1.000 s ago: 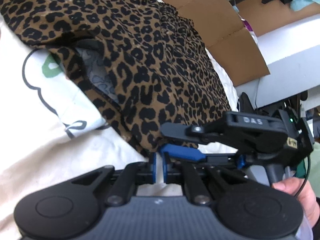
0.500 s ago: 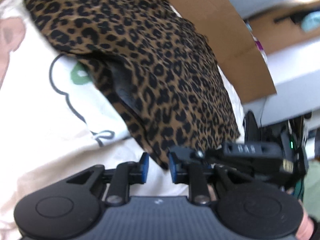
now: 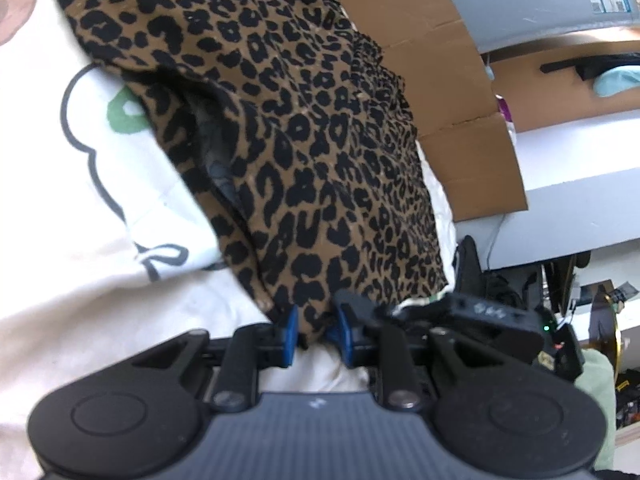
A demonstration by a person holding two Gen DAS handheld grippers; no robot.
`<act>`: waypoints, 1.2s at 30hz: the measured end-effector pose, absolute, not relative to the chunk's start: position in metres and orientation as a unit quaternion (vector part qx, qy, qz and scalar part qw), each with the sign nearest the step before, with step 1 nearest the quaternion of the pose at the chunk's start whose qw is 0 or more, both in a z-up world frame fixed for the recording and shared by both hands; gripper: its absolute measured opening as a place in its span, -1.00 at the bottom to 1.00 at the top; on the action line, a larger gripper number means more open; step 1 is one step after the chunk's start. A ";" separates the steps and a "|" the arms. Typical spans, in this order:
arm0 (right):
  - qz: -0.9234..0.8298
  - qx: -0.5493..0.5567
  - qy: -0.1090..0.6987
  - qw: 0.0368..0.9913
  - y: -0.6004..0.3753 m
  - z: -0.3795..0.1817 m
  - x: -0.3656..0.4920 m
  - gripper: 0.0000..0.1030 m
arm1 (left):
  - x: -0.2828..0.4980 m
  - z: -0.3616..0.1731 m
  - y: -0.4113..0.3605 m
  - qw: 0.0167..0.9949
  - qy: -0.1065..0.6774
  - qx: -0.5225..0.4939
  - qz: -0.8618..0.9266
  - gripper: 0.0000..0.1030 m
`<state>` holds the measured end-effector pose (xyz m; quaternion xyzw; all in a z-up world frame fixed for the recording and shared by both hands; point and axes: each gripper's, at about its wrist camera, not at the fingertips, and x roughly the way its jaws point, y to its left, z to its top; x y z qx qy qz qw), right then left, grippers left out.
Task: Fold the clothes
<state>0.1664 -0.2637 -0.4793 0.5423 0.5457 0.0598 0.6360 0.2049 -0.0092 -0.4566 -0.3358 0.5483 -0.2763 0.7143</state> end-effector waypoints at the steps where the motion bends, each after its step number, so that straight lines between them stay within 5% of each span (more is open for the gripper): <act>1: 0.062 0.542 0.544 0.638 -0.264 -0.478 0.167 -0.35 | 0.204 -0.458 -0.008 0.713 0.550 -0.339 -0.273 -0.58; 3: 0.068 0.539 0.540 0.643 -0.263 -0.475 0.169 -0.11 | 0.202 -0.460 -0.007 0.709 0.553 -0.347 -0.268 -0.58; 10: 0.072 0.523 0.549 0.648 -0.253 -0.474 0.175 -0.10 | 0.205 -0.467 -0.015 0.702 0.553 -0.357 -0.271 -0.61; 13: 0.068 0.523 0.550 0.648 -0.251 -0.476 0.178 -0.11 | 0.206 -0.467 -0.020 0.703 0.551 -0.352 -0.279 -0.92; 21: 0.057 0.514 0.556 0.650 -0.248 -0.478 0.181 -0.12 | 0.199 -0.446 -0.033 0.739 0.521 -0.291 -0.312 -0.97; 27: 0.062 0.501 0.561 0.656 -0.246 -0.477 0.178 -0.82 | 0.191 -0.438 -0.033 0.744 0.519 -0.263 -0.329 -0.97; 32: 0.071 0.491 0.564 0.660 -0.246 -0.476 0.175 -0.84 | 0.196 -0.433 -0.012 0.744 0.528 -0.265 -0.313 -0.93; 36: 0.074 0.489 0.565 0.661 -0.246 -0.475 0.177 -0.84 | 0.214 -0.425 0.014 0.773 0.513 -0.256 -0.271 -0.68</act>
